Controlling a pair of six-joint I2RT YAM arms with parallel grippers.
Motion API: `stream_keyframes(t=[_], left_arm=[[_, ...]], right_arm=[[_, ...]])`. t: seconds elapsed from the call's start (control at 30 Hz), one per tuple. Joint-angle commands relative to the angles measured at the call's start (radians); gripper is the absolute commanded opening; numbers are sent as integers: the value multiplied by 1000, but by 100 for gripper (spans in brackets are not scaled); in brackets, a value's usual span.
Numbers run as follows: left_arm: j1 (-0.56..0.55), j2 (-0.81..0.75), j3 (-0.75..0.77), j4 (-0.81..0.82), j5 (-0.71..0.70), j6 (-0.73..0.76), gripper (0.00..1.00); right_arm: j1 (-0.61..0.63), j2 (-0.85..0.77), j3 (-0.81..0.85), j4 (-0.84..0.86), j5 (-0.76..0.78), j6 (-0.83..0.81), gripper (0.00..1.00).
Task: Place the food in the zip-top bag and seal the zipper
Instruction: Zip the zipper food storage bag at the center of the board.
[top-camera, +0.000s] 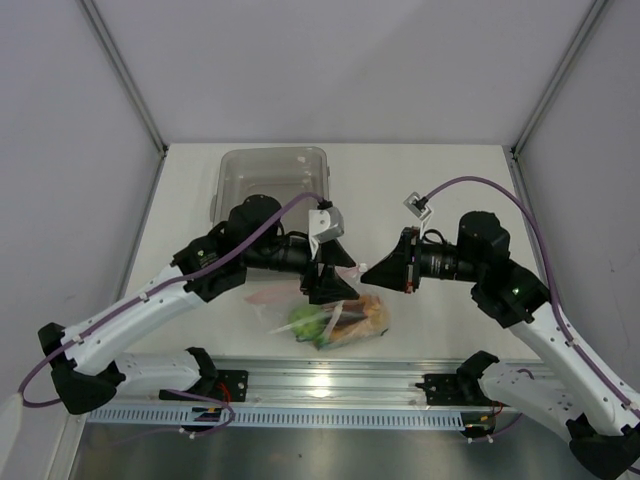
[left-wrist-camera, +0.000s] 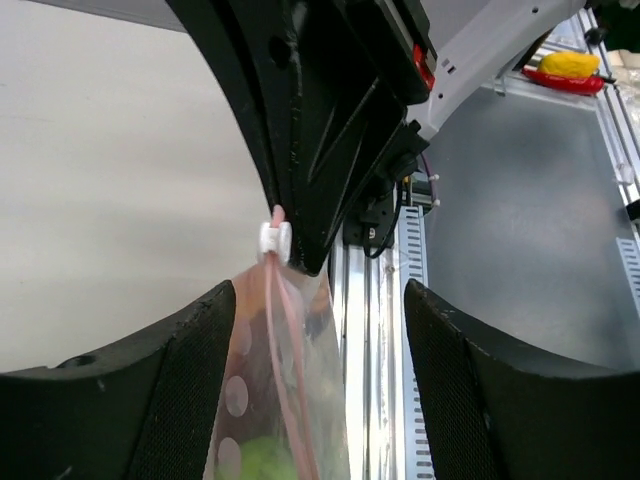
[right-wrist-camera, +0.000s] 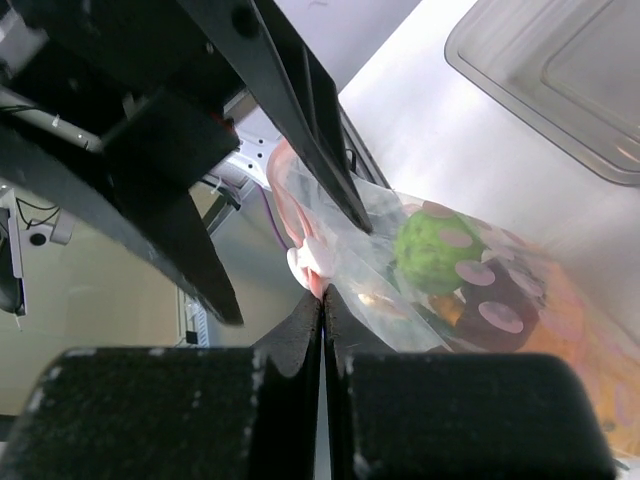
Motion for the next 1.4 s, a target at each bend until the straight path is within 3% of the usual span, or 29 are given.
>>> stream_keyframes(t=[0.0,0.13,0.53,1.07,1.17,1.27,1.3,1.37], left_arm=[[52,-7,63,89,98,-71,68],[83,47,104,101,169,-117,57],[84,90,93,180,261,-125,43],[84,90,43,175,232,-117,42],[86,91,44,169,235,-117,33],[86,88,41,164,226,-123,15],[86,91,43,157,220,-125,5],[86,94,46,141,215,-125,1]], right_arm=[[1,-25,-7,53,-14,-16,0],[4,-36,-4,51,-26,-30,0],[2,-41,14,21,-34,-42,0],[1,-42,8,30,-32,-29,0],[1,-42,10,28,-25,-27,0],[1,-41,8,30,-19,-26,0],[1,-42,5,33,-17,-24,0],[1,-38,1,35,-12,-21,0]])
